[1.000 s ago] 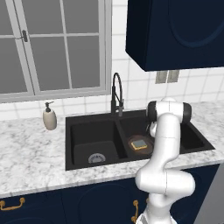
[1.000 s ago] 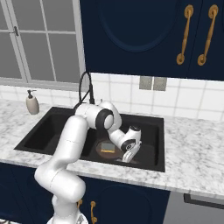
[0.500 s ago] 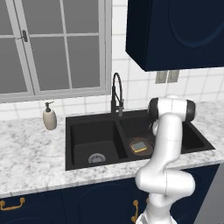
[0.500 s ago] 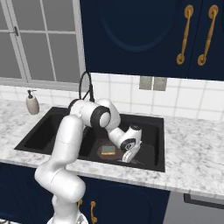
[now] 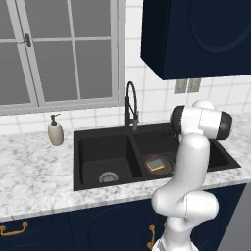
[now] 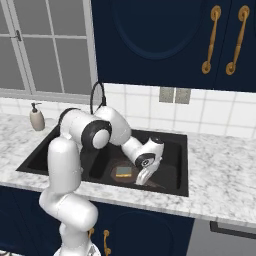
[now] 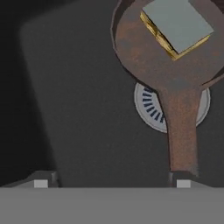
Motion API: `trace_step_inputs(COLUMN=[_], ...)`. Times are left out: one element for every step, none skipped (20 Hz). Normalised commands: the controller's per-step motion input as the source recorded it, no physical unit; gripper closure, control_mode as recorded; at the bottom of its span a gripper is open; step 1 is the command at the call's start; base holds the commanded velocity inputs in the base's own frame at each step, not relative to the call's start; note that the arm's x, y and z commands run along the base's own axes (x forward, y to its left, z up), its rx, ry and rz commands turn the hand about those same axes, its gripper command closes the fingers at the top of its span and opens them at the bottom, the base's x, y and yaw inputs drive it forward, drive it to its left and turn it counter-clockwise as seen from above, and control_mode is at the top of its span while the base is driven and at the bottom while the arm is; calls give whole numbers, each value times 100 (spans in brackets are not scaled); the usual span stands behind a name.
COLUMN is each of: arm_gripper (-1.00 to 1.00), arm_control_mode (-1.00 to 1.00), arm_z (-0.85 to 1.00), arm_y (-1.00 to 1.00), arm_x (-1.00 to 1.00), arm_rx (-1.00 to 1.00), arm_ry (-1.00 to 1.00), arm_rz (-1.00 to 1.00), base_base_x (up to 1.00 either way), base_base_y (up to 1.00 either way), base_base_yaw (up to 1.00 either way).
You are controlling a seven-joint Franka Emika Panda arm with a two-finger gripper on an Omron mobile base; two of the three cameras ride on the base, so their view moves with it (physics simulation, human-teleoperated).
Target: Pick the pan and sponge and place them into the sink. Then turn on the water.
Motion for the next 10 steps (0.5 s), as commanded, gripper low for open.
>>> trace_step_inputs(arm_gripper=[-100,-100,-100,-100,-100,-100,-100,-100,-100,-100], arm_control_mode=[-100,-100,-100,-100,-100,-100,-100,-100,-100,-100], arm_z=[88,96,100,100,100,100,100,100,100,100], arm_y=[21,30,36,35,37,35,24,16,6,0], arm_x=[-49,-28,-15,-2,0,0,0,0,-4,-16], arm_rx=[15,15,15,15,17,20,18,17,16,14], arm_ry=[-5,-6,-5,-2,0,0,0,0,0,0], arm_rz=[0,0,0,0,0,0,0,0,0,0], base_base_x=[0,0,0,0,0,0,0,0,0,0], base_base_y=[0,0,0,0,0,0,0,0,0,0], base_base_yaw=[0,0,0,0,0,0,0,0,0,0])
